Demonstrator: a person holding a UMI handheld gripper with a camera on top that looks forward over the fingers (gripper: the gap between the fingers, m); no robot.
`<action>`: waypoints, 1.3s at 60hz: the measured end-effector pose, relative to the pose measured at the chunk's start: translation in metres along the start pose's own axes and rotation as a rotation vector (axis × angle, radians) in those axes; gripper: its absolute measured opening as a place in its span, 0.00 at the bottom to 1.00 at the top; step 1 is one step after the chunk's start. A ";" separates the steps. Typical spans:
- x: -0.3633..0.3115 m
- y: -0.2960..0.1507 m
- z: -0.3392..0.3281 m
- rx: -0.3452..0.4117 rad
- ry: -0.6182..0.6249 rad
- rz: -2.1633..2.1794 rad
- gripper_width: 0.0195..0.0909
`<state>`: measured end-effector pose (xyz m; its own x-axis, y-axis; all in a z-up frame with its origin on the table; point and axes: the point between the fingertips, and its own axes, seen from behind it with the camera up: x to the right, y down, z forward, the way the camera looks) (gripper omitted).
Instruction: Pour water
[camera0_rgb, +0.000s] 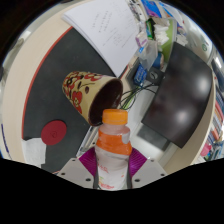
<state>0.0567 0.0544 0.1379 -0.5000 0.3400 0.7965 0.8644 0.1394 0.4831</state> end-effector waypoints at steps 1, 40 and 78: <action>0.000 0.000 -0.001 0.005 -0.003 0.022 0.26; 0.008 0.023 -0.032 0.278 -0.007 1.789 0.26; -0.061 0.017 0.005 0.203 0.050 2.011 0.39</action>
<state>0.1026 0.0411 0.0958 0.9940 0.0951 0.0540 0.0761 -0.2470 -0.9660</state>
